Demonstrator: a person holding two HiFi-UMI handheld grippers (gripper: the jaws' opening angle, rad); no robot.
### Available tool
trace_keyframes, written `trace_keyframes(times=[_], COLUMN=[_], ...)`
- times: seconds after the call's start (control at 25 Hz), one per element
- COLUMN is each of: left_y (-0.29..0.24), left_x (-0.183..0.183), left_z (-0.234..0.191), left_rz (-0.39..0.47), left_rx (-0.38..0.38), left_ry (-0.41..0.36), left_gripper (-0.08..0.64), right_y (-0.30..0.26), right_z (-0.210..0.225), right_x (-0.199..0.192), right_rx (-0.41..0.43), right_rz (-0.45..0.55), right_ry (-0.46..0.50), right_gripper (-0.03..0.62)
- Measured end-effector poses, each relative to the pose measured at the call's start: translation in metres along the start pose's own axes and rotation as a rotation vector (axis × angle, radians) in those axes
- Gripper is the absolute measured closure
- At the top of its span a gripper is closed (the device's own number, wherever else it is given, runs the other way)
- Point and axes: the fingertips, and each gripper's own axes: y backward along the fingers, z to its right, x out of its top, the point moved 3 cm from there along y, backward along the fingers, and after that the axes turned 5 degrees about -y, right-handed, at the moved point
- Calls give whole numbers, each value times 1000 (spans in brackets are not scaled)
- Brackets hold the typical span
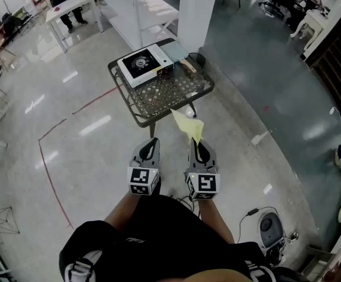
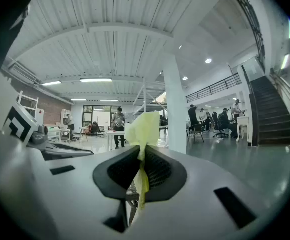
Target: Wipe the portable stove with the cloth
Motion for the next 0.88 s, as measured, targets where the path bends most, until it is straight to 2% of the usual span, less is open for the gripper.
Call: trace_keyframes(times=[0.32, 0.44, 0.6, 0.88], left_y=[-53, -90, -144, -179], left_x=[-8, -7, -3, -12], left_z=[-24, -51, -86, -157], left_rz=[-41, -63, -80, -147], left_rx=[1, 7, -15, 10], left_ry=[40, 71, 63, 85], left_gripper=[538, 538, 538, 538], right_y=[-54, -98, -167, -264], right_z=[23, 27, 34, 16], right_x=[-10, -3, 1, -13], right_rx=[9, 42, 79, 172], right_rz=[-73, -90, -129, -216], right_ry=[-16, -13, 34, 51], right_gripper=[571, 571, 571, 571])
